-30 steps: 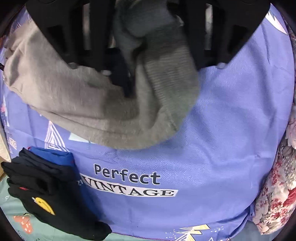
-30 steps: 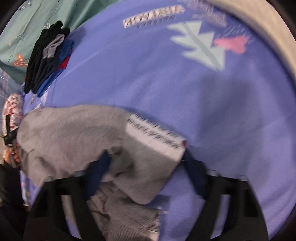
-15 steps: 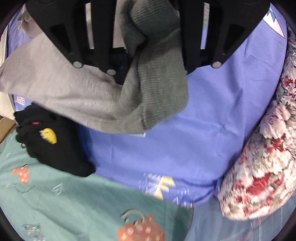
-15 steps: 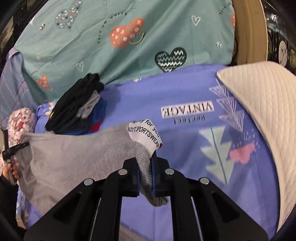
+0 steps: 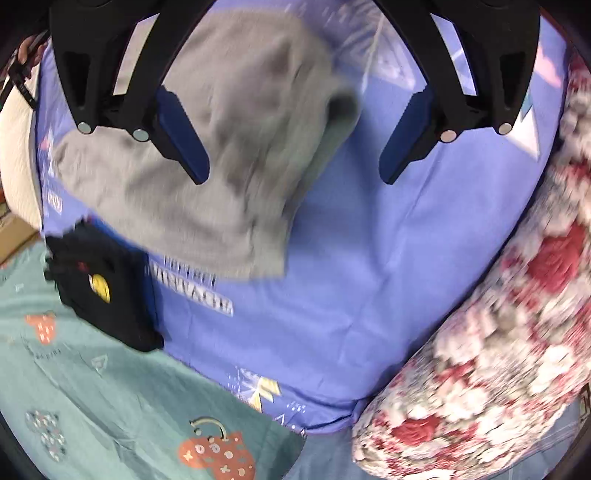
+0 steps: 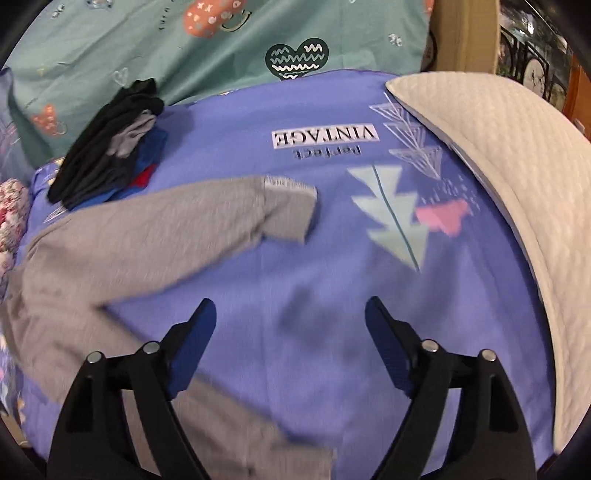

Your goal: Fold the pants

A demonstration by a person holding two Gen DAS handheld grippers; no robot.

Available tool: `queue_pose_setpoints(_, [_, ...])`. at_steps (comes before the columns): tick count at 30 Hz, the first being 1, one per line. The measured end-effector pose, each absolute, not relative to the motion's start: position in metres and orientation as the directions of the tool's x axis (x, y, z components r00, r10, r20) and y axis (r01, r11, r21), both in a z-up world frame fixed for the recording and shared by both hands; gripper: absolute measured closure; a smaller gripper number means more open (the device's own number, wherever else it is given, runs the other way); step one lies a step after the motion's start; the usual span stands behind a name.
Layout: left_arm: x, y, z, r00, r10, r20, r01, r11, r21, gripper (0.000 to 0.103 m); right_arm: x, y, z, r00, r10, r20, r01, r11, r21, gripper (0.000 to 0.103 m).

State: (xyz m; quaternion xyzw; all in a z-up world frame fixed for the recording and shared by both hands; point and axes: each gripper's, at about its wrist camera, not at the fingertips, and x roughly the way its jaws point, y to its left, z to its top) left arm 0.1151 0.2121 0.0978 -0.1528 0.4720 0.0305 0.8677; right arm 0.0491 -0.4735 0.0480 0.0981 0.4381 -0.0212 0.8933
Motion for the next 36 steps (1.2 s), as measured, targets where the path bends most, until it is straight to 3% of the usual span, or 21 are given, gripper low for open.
queue_pose_setpoints(5, [0.059,0.219,0.054,0.487,-0.138,-0.862,-0.207,0.941,-0.268,0.009,-0.026,-0.473,0.027,0.611,0.141,-0.779,0.141,0.949,0.283,0.018])
queue_pose_setpoints(13, [0.065,0.193,0.022,0.482,-0.215,-0.849,-0.165,0.930,-0.329,0.011,-0.080,-0.463,-0.004,0.612,0.228,-0.757,0.171,0.897,0.408,0.018])
queue_pose_setpoints(15, [0.066,0.186,0.021,0.500,-0.211,-0.840,-0.135,0.939,-0.316,0.021,-0.085,-0.460,-0.009,0.612,0.243,-0.753,0.167,0.891,0.423,0.018])
queue_pose_setpoints(17, [0.076,0.182,0.014,0.497,-0.184,-0.848,-0.141,0.947,-0.288,0.056,-0.083,-0.456,-0.016,0.604,0.259,-0.754,0.167,0.884,0.437,0.018])
queue_pose_setpoints(19, [0.082,0.184,0.006,0.489,-0.191,-0.851,-0.175,0.935,-0.310,0.064,-0.077,-0.451,-0.023,0.596,0.243,-0.765,0.178,0.889,0.421,0.020])
queue_pose_setpoints(20, [0.083,0.186,0.004,0.492,-0.193,-0.849,-0.184,0.930,-0.318,0.071,-0.073,-0.449,-0.025,0.602,0.233,-0.764,0.174,0.895,0.410,0.038])
queue_pose_setpoints(21, [0.083,0.187,0.005,0.497,-0.193,-0.846,-0.192,0.926,-0.324,0.075,-0.069,-0.446,-0.025,0.603,0.232,-0.764,0.161,0.902,0.401,0.077])
queue_pose_setpoints(23, [0.076,0.192,0.010,0.523,-0.222,-0.823,-0.189,0.911,-0.366,0.091,-0.064,-0.446,-0.023,0.603,0.262,-0.753,0.140,0.895,0.424,0.087])
queue_pose_setpoints(27, [0.056,0.202,0.034,0.590,-0.278,-0.758,-0.180,0.870,-0.459,0.093,-0.071,-0.458,0.010,0.678,0.264,-0.686,0.121,0.881,0.458,0.097])
queue_pose_setpoints(36, [-0.007,0.194,0.090,0.688,-0.304,-0.659,-0.108,0.855,-0.507,0.096,-0.122,-0.484,0.100,0.817,0.284,-0.502,0.026,0.852,0.523,0.098])
